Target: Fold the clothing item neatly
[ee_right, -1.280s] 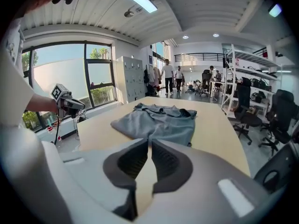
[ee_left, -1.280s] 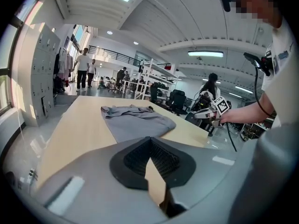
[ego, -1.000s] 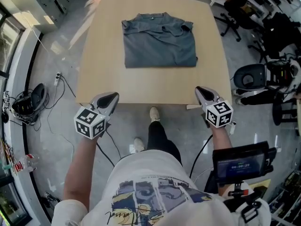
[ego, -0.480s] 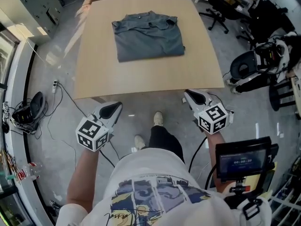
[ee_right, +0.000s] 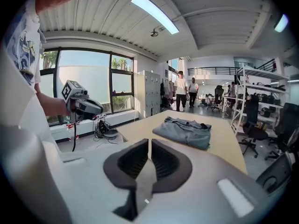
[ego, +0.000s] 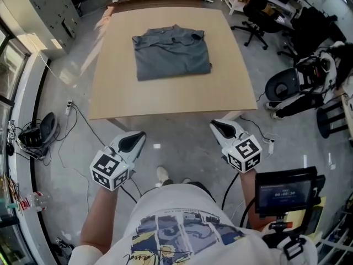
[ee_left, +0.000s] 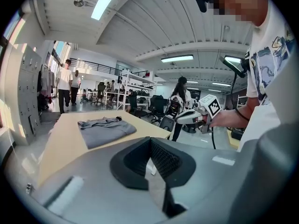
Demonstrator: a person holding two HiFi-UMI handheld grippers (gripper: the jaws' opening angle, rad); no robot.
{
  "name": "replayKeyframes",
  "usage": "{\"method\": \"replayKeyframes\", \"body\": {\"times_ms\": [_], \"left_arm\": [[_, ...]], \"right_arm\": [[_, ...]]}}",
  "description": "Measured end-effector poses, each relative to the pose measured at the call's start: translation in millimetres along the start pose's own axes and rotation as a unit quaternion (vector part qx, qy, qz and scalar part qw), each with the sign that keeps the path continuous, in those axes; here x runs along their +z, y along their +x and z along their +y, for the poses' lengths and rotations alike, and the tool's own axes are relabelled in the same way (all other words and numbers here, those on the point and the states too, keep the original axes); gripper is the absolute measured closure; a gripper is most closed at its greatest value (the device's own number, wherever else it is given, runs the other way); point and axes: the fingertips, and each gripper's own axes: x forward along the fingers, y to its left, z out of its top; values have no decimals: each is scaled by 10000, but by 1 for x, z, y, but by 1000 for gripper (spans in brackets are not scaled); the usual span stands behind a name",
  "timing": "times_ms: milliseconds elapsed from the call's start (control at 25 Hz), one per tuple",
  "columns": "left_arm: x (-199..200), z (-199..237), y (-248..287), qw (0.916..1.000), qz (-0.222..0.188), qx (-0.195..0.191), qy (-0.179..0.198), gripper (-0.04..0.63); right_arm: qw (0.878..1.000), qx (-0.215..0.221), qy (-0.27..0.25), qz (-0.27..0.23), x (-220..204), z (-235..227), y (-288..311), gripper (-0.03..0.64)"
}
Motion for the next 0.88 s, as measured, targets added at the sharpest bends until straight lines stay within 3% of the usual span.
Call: {"method": "replayKeyframes", "body": {"times_ms": [400,880], "left_arm": [[1,-61,-9,9999,79,17,-109,588],[-4,-90,9,9998,125,46,-173,588]], "right_arm": [[9994,320,-48,-114,2,23,-45,594],[9982,528,-260,-144,-3,19,-64,607]]}}
